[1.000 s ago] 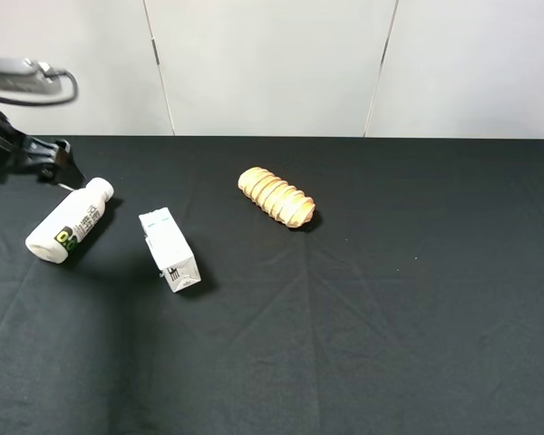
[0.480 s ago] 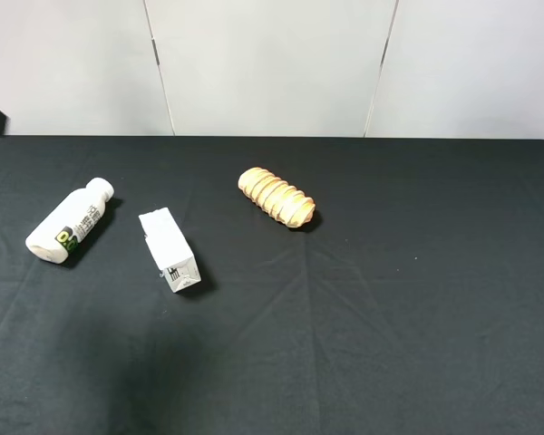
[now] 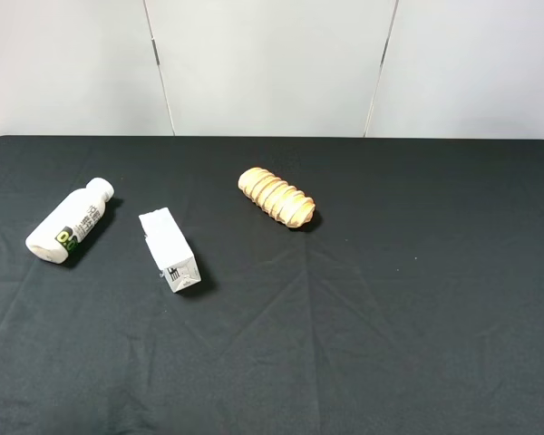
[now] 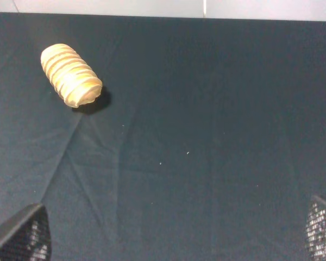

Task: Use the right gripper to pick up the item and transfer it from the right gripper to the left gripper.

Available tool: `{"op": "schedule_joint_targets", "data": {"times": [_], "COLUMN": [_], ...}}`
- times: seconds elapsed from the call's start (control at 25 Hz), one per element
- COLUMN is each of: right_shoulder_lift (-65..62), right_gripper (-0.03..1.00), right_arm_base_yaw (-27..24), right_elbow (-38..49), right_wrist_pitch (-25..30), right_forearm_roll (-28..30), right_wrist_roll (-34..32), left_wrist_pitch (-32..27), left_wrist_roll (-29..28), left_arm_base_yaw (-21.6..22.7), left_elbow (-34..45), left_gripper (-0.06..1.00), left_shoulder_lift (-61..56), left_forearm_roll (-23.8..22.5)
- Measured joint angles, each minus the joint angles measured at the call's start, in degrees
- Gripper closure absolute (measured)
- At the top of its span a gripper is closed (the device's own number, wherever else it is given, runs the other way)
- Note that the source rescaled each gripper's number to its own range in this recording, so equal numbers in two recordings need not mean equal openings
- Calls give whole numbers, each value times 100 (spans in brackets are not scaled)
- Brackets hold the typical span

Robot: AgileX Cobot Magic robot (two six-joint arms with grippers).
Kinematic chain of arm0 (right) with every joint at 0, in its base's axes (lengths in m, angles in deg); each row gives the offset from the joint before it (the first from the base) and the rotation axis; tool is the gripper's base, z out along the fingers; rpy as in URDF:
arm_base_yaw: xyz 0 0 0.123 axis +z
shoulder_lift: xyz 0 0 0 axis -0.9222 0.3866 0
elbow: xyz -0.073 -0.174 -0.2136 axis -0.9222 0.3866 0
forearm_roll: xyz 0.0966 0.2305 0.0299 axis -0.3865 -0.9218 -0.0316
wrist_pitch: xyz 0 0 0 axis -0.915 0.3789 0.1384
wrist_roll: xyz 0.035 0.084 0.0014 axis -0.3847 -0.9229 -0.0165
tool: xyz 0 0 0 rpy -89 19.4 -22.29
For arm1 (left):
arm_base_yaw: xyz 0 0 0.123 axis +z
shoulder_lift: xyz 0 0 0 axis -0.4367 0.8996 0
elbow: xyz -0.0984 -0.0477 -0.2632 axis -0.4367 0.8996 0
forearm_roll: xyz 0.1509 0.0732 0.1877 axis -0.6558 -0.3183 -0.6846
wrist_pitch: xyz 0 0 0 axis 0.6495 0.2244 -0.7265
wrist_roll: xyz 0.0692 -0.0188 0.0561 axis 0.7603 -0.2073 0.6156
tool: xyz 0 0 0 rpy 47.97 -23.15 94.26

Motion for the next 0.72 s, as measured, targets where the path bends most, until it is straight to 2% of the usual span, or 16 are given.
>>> {"op": "schedule_joint_targets", "data": {"times": [0.2,0.52,0.72], "right_shoulder_lift": [0,0,-5], "right_gripper": [-3,-3,-3], "right_arm_base_yaw": [0,0,0], "right_elbow": [0,0,0], "right_wrist_pitch": [0,0,0], "right_forearm_roll": [0,0,0], "right_wrist_roll": [0,0,0], "left_wrist_pitch": [-204,-290,-298], "left_wrist_roll": [-340,-360,-365], "left_arm_base_yaw": [0,0,0], "left_elbow": [199,933,1488], "left_gripper": [-5,-5,-5], "left_shoulder_lift": [-1030,-2413,-2780], "left_forearm_roll": [12,3,-356]}}
